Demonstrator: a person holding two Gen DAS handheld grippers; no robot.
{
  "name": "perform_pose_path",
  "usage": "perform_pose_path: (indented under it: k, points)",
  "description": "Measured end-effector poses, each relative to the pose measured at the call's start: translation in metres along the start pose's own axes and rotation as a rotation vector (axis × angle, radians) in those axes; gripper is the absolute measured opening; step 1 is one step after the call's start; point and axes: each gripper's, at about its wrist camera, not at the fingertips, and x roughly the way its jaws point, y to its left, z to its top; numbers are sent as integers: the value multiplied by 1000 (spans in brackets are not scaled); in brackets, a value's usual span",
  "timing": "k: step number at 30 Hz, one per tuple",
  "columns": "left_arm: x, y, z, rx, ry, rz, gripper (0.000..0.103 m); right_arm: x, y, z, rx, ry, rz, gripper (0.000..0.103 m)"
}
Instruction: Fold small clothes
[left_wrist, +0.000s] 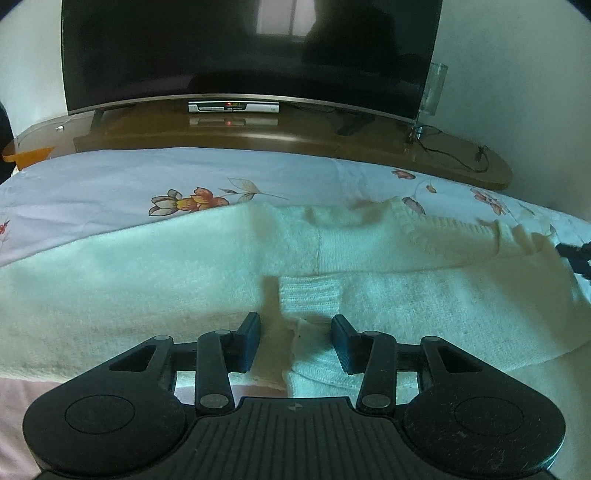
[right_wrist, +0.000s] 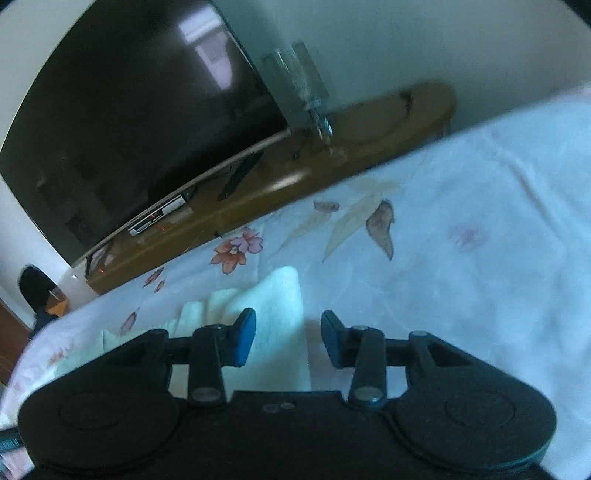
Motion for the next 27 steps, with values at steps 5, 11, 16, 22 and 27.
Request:
perform_pose_path:
  k: [5, 11, 16, 22, 27]
  points:
    - [0, 1, -2, -6, -12, -2, 44, 8, -10, -2, 12, 17, -24, 4]
    - [-28, -6, 16, -3, -128, 15, 44, -16, 15, 0, -100, -81, -106, 23]
    - [-5, -38, 26, 101, -82, -41, 44, -21, 47, 4, -240, -96, -56, 21]
    - [11, -37, 20, 119, -36, 114, 44, 18, 34, 6, -283, 4, -204, 29]
    - [19, -29, 14, 110, -28, 113, 44, 14, 23, 4, -186, 29, -45, 7]
